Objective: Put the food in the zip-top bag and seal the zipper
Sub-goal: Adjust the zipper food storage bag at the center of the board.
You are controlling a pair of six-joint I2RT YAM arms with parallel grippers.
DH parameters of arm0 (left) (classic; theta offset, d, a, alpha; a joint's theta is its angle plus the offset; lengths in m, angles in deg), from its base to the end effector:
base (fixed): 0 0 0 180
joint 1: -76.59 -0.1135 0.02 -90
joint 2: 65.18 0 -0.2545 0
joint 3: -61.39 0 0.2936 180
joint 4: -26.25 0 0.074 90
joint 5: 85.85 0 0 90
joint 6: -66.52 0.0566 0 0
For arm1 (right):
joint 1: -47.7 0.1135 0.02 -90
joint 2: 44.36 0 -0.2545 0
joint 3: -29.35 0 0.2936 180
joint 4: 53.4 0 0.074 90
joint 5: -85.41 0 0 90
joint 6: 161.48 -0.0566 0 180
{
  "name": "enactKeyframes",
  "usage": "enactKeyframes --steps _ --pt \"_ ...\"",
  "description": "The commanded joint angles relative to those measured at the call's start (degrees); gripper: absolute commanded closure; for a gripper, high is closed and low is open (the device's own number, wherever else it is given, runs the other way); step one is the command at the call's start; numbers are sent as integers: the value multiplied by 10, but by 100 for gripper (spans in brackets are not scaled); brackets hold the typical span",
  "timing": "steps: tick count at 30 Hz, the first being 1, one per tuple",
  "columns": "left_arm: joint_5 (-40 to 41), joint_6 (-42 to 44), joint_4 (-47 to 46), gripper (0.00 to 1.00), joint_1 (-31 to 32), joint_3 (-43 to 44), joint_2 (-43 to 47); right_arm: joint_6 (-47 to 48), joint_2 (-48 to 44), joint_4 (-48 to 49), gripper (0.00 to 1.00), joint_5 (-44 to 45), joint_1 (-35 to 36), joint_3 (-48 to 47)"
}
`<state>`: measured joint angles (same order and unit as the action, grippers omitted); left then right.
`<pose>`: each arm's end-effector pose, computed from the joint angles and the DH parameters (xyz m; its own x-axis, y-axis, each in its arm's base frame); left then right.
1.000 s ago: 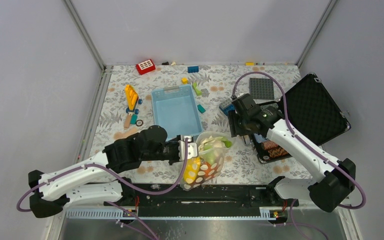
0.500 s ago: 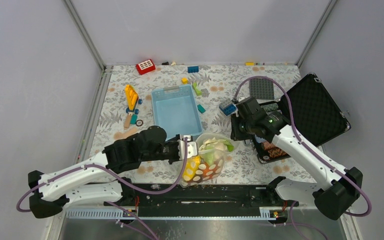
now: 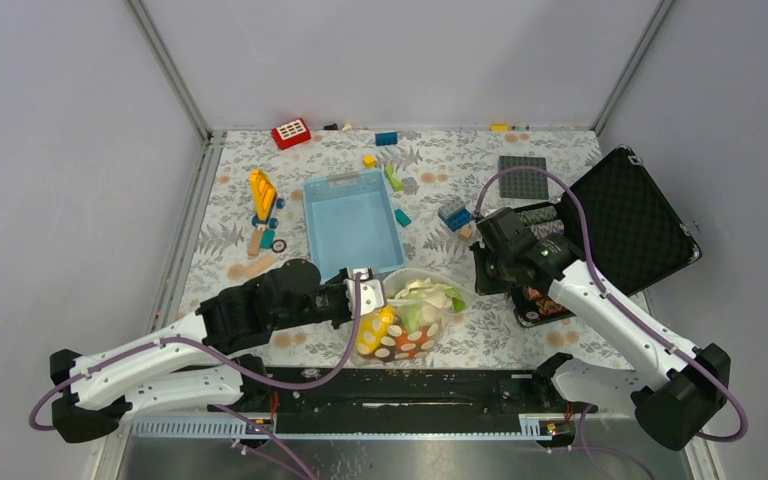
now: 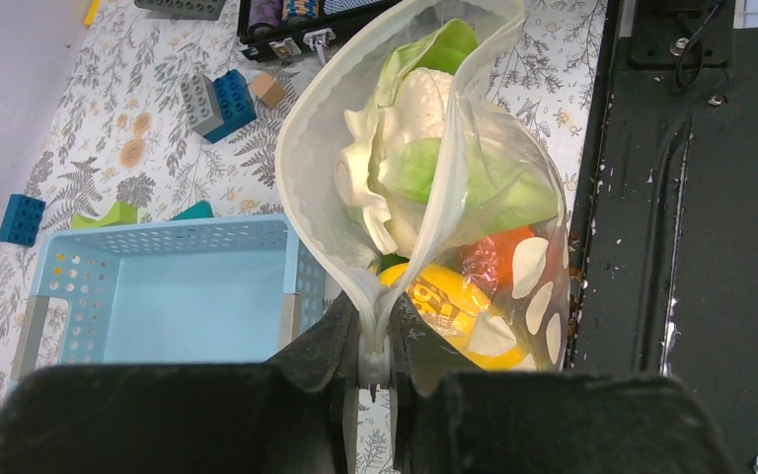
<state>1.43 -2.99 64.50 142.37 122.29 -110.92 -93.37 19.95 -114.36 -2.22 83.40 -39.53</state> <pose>0.0984 -0.2253 0.3214 0.1744 0.4645 -0.8682 0.9264 0.2214 0.3046 0.2244 0.1583 0.2575 -0.8380 -0.1435 -0.5265 -0.2716 0.9465 0.1744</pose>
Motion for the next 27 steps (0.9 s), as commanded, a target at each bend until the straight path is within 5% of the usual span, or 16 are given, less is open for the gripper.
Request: enactKeyframes --steps 1,17,24,27 --pt "21 -17 -41 100 0 0 10 1 -21 -15 88 9 -4 -3" --pt "17 -27 -26 100 0 -1 5 2 -118 28 35 -116 -4 -12" --pt "13 -27 -25 100 0 -1 7 -16 -77 31 32 -55 -4 13" --pt "16 -27 -26 100 0 -3 9 -41 -59 40 42 -27 -4 29"
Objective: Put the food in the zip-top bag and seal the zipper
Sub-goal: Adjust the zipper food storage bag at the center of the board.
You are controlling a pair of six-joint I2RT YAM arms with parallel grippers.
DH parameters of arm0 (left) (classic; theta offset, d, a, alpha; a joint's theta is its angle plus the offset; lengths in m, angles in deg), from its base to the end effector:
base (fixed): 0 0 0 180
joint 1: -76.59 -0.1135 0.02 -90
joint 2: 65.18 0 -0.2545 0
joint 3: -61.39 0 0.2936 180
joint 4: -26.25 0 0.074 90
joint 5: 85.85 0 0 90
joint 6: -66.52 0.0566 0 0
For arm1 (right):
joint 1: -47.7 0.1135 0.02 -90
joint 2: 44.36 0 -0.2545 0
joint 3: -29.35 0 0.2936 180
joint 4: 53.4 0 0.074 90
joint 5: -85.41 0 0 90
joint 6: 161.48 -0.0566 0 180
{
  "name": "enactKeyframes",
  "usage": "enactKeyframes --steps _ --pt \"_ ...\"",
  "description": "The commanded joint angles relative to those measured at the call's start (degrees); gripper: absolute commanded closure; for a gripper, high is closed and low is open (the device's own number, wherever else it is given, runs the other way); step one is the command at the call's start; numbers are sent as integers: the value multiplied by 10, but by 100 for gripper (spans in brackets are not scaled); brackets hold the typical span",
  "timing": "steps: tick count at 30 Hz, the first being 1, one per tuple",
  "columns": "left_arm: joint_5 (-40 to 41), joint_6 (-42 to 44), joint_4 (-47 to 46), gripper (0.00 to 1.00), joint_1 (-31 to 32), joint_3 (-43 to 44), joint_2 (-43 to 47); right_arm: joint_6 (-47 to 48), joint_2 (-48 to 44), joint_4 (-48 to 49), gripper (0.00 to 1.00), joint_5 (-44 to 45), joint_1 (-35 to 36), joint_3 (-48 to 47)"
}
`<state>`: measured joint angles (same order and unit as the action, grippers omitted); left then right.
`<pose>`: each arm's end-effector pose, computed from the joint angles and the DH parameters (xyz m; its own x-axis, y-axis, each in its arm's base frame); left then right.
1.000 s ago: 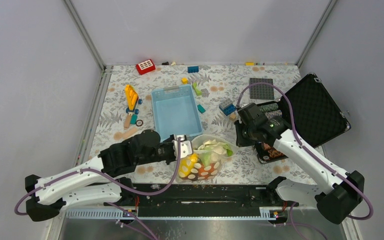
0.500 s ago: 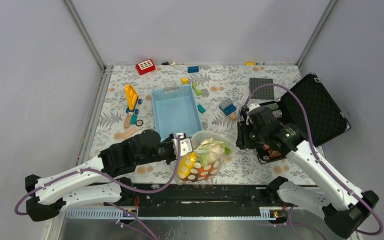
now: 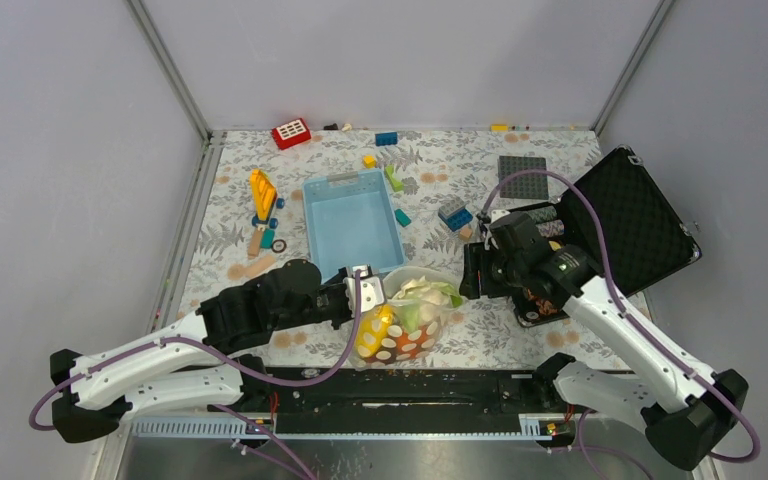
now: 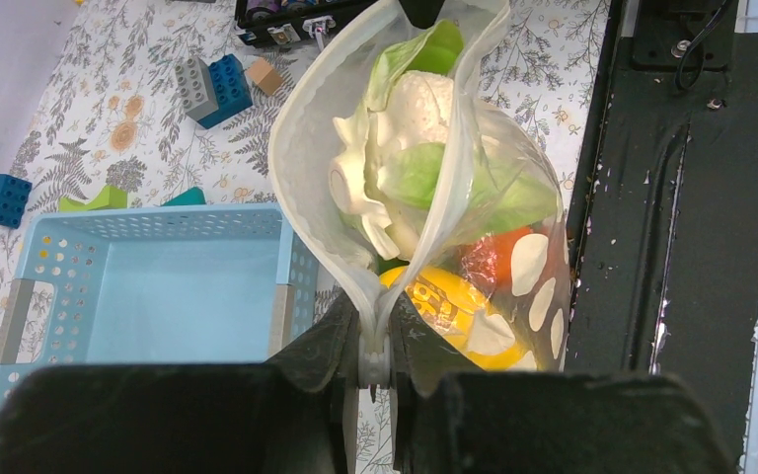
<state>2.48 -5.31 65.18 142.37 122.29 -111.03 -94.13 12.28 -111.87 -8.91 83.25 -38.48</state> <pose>0.0993 -0.2247 0.3195 0.1299 0.4711 -0.8725 0.9283 0.2514 0.2739 0.2063 0.1526 0.2872 -0.7909 -0.0932 -0.6048 -0.3432 0.8858 0.3123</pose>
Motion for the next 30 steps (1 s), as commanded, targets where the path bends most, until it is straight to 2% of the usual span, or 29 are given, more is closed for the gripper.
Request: enactKeyframes --steps 1,5,8,13,20,26,30 --pt "7 -5 -33 100 0 -2 10 -40 22 17 50 52 -2 21" --pt "14 -9 -33 100 0 -3 13 -50 14 27 74 74 -2 30" --pt "14 -9 -31 100 0 -4 19 -48 5 14 100 111 -8 22" --pt "30 -12 -22 100 0 0 17 -16 -17 -56 100 226 -22 -22" --pt "9 -4 -24 100 0 -2 -15 27 -43 -107 100 321 -28 -51" --pt "0 -18 -38 100 0 -21 -39 28 -35 -109 100 403 -37 -35" --pt "30 -46 -54 100 -1 -49 -57 19 -28 -109 100 445 -37 -14"
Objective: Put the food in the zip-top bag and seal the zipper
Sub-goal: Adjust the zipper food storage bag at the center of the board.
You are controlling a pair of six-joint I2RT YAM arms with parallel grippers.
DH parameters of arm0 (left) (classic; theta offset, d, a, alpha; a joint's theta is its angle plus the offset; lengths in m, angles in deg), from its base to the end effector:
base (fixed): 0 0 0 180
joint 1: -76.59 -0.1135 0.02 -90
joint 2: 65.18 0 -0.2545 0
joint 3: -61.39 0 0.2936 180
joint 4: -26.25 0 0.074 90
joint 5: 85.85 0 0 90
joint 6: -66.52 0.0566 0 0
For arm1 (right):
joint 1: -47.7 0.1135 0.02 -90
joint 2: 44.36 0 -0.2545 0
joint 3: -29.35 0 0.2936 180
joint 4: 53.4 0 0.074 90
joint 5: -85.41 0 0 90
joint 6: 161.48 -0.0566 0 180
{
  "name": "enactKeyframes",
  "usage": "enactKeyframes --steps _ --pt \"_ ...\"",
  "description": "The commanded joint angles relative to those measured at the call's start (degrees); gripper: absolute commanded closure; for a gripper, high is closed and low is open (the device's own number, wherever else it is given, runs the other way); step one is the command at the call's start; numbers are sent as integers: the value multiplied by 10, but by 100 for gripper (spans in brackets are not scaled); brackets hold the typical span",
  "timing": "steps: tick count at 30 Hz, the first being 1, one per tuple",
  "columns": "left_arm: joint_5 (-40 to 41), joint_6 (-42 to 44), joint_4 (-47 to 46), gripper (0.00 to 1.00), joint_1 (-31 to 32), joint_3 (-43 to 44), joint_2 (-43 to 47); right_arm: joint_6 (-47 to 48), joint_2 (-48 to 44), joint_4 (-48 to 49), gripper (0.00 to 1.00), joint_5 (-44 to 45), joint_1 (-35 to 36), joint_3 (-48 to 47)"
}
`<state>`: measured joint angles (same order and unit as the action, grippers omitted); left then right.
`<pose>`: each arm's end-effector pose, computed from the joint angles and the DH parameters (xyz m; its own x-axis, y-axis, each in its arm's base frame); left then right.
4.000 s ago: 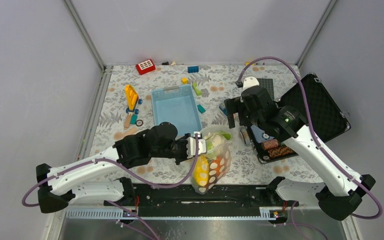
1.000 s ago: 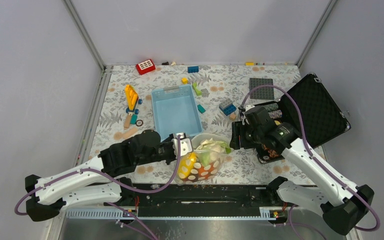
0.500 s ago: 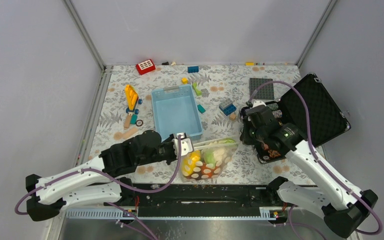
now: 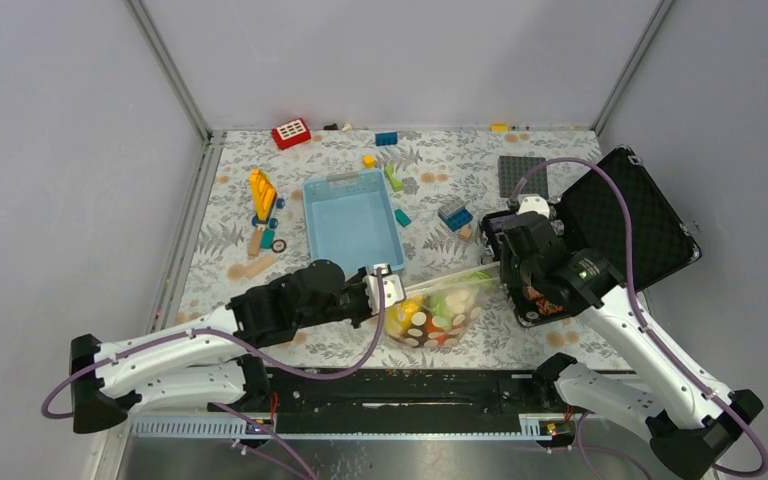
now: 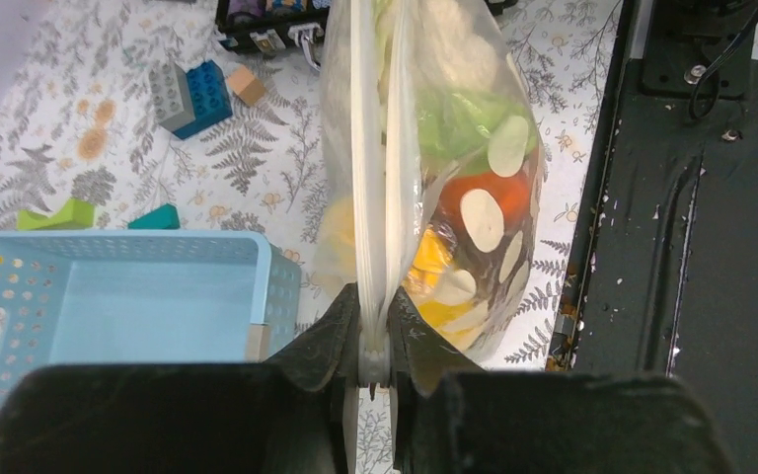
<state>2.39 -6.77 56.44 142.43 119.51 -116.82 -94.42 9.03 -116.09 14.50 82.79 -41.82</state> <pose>0.1103 -0.2501 0.2937 0.1079 0.4616 -0.8805 0.9318 0.2618 0.2514 0.2055 0.1217 0.3174 -0.6699 -0.0205 -0.7422 -0.1006 0.9929 0.0634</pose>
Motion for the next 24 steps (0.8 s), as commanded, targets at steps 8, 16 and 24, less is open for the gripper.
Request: enactKeyframes --steps 8,16,24 --pt "23 -67 -8 97 -4 1 -25 19 -51 -55 100 169 -32 2" --pt "-44 -153 -138 2 -4 -61 -29 0 -67 -52 100 64 -32 9" --pt "-12 -247 -373 1 -9 -202 30 -17 -74 -57 100 60 -32 29"
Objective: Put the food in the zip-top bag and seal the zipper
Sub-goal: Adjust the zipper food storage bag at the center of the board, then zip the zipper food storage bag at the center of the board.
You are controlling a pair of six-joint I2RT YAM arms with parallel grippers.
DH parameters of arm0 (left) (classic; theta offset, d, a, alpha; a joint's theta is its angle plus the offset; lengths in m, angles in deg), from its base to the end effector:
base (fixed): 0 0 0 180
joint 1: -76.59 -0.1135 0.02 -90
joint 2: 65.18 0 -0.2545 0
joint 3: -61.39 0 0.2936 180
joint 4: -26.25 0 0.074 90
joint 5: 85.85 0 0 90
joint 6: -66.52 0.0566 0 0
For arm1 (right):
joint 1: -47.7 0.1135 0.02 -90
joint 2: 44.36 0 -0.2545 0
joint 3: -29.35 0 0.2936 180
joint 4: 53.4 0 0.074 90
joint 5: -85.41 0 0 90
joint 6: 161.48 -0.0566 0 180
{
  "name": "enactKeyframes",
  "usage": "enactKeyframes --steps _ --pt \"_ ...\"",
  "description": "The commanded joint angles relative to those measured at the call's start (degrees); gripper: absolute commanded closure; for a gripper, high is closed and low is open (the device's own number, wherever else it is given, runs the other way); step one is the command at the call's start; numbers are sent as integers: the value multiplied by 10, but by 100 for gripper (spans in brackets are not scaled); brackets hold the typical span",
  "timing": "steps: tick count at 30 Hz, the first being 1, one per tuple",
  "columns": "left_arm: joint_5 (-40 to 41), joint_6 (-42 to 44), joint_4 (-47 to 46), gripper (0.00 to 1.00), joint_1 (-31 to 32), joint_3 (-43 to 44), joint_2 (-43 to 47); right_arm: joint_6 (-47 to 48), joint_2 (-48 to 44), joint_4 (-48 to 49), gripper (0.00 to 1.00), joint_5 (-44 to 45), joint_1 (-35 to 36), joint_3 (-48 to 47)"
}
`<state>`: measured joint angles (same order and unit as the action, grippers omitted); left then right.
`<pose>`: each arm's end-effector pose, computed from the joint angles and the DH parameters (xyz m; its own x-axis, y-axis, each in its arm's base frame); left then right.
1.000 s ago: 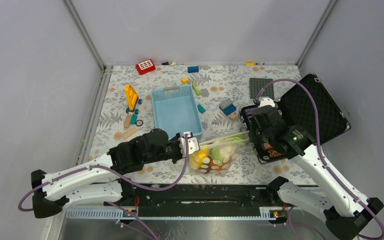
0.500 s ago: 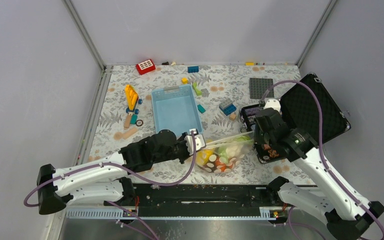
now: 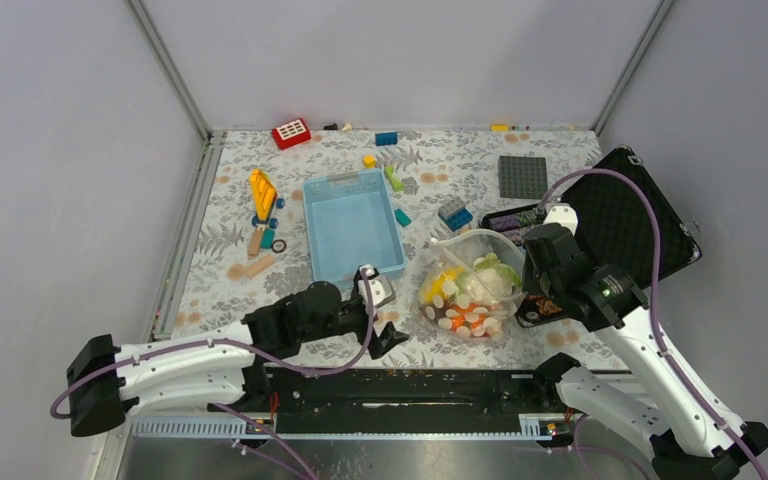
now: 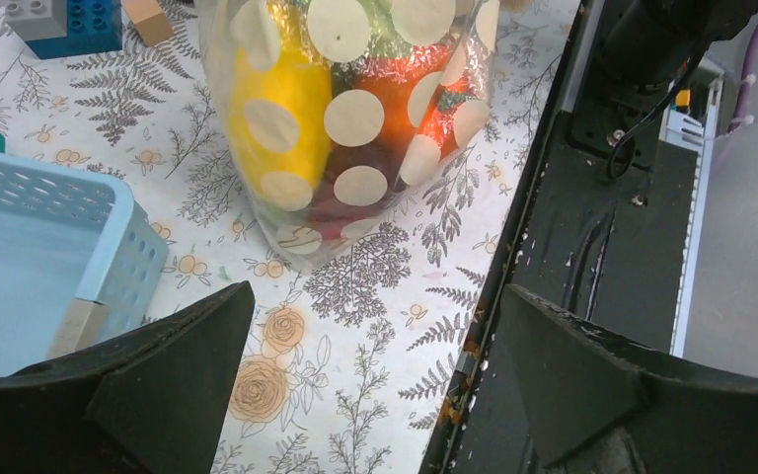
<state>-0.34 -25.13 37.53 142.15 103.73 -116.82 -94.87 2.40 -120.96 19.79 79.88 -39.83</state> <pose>0.1093 -0.2512 0.2198 -0.1724 0.3099 -0.9350 0.9333 0.3548 -0.0545 0.1865 0.0897 0.3219 -0.6454 0.0211 -0.7636 0.0191 0.9998 0.0115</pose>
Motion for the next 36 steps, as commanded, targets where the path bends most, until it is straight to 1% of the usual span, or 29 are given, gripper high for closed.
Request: enactKeyframes --steps 1,2,5,9,12,15,18,20,24,27,30,33,36 --pt "29 -74 -213 1 -13 -54 30 -15 -11 -8 100 11 -3 11" --pt "28 -83 -237 1 -25 -57 27 -16 -14 -8 100 12 -3 12" --pt "-14 -114 -282 1 -77 -46 5 -14 -22 -2 100 14 -3 15" --pt "-112 -152 -367 1 -148 -35 -58 -11 -33 16 100 14 -3 24" --pt "-186 -176 -418 1 -183 -10 -125 -10 -41 25 100 11 -3 30" --pt "-242 -181 -441 1 -193 30 -196 -6 -49 28 100 10 -3 33" --pt "-272 -182 -461 1 -197 67 -262 -2 -57 28 100 13 -3 31" --pt "-303 -190 -495 1 -204 82 -307 0 -61 28 100 11 -3 29" --pt "-351 -239 -576 1 -231 103 -378 5 -64 28 100 7 -3 25" --pt "-389 -258 -600 1 -249 119 -414 7 -65 29 100 4 -3 24" --pt "-400 -267 -611 1 -252 132 -437 7 -68 29 100 -1 -3 25" --pt "-419 -305 -661 1 -251 141 -460 7 -72 29 100 -1 -3 26" --pt "-427 -331 -687 1 -251 155 -485 6 -74 30 100 -1 -3 26"
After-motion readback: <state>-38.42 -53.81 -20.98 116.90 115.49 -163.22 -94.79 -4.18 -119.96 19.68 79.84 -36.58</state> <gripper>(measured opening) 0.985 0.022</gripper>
